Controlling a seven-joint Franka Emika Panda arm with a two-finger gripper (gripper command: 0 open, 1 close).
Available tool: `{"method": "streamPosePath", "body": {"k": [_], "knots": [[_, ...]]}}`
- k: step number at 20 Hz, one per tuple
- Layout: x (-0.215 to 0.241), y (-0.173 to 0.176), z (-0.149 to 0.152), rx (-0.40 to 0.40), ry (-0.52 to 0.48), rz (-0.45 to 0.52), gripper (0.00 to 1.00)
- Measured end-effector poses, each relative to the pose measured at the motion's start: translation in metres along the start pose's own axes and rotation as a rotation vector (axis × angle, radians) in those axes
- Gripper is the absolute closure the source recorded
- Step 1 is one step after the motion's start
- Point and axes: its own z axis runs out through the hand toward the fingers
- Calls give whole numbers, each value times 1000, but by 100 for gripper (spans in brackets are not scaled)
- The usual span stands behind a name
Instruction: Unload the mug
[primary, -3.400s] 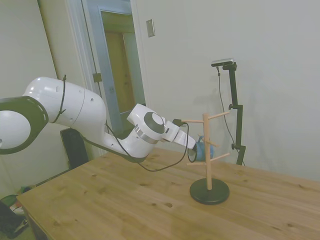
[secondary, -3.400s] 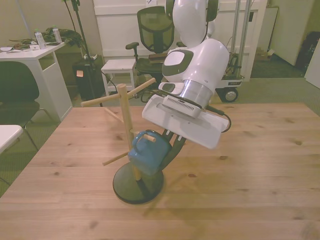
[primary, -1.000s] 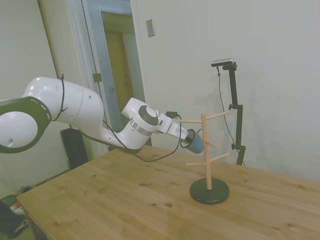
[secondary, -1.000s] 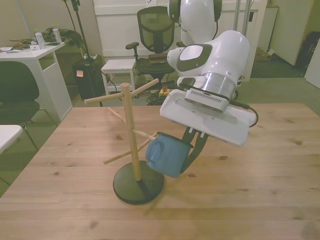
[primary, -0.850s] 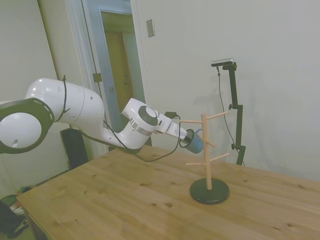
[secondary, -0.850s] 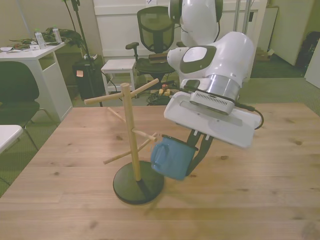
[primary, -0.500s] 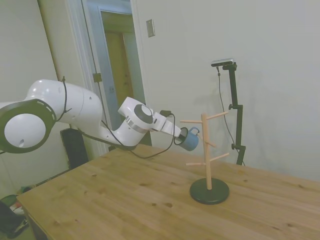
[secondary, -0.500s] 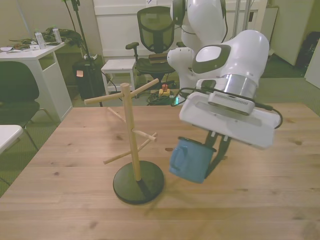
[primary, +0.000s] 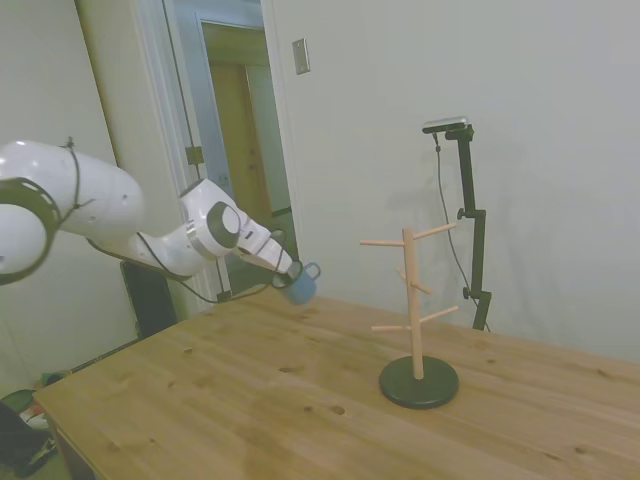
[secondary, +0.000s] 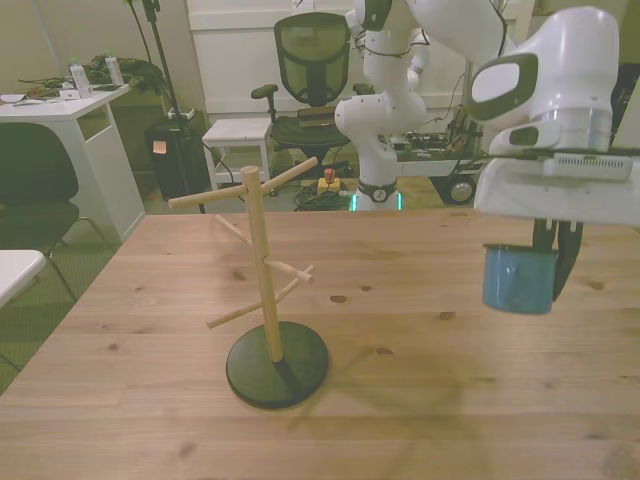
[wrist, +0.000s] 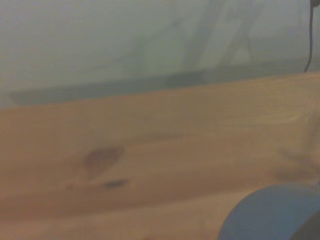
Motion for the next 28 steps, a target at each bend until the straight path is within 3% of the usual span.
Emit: {"method": "streamPosePath", "body": {"k": [5, 9, 13, 20, 28], "knots": [[20, 71, -60, -94, -171, -32, 100], [43, 135, -74, -135, -246, -67, 100], [48, 171, -36, -152, -269, -72, 100], [45, 192, 41, -205, -305, -44, 100], [52, 199, 71, -254, -329, -24, 100]]}}
